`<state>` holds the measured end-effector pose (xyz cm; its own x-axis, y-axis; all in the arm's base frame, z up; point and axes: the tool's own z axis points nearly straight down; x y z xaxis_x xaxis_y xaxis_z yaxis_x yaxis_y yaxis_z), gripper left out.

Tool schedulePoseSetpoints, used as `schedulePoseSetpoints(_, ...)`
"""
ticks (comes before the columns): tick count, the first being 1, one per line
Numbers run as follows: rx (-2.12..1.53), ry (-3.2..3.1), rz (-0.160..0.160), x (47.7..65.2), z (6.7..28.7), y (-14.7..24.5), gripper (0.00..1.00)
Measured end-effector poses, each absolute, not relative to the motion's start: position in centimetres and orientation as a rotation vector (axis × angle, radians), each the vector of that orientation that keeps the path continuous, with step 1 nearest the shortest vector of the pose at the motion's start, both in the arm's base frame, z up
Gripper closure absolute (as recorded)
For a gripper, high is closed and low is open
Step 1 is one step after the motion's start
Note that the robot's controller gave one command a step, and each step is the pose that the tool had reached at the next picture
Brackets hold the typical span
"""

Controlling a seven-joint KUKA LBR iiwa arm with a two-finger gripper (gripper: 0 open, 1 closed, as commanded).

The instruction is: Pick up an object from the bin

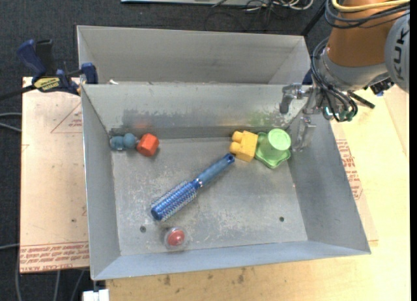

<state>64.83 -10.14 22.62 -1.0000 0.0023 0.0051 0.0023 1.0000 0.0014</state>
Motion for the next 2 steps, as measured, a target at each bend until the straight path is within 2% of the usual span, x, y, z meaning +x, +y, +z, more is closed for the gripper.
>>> schedulePoseSetpoints(1,0.264,-3.126,-0.006,63.8,14.4,-5.6,0.0)
schedulePoseSetpoints(2,0.583,-3.085,-0.006,60.8,7.0,2.7,0.0)
